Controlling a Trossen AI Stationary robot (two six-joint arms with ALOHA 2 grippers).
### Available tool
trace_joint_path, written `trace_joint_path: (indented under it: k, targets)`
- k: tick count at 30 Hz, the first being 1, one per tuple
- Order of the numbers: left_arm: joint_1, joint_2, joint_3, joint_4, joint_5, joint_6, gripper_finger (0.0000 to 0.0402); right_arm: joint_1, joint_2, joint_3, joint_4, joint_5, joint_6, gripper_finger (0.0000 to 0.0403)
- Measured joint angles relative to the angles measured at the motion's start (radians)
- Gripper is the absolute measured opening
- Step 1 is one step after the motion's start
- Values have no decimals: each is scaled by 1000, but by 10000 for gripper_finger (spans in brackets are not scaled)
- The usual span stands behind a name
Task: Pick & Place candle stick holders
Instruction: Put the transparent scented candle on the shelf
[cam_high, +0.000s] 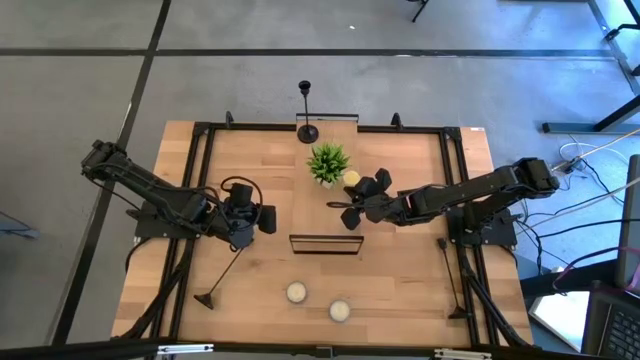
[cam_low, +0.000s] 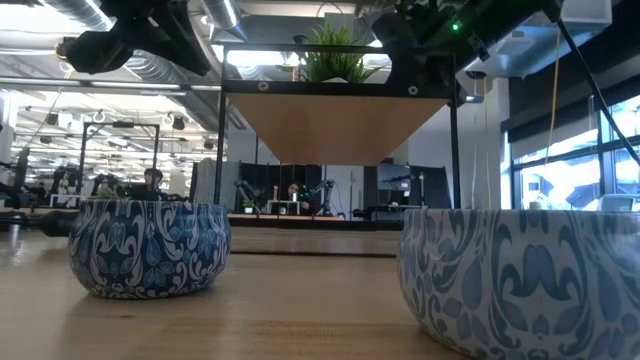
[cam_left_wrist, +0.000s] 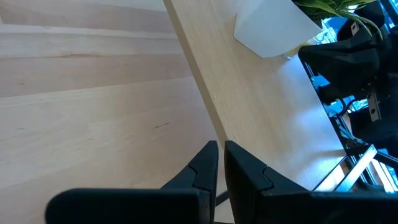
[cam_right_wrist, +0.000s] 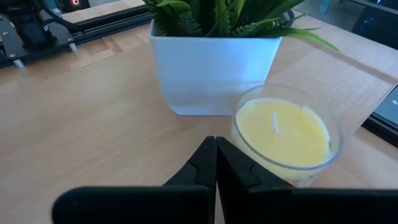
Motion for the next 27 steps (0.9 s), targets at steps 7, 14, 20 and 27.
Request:
trace_joint_path:
  k: [7,14,20,27]
  targets:
    - [0,0,0,0,0,0,22,0,0,0,2,2,-17,6]
    - [0,0,0,0,0,0,22,-3,0,0,3,11,-37,6]
    - [0,0,0,0,-1,0,22,-3,0,0,3,18,-54,6]
    - [0,0,0,0,-1,-2,22,-3,0,0,3,24,-57,6]
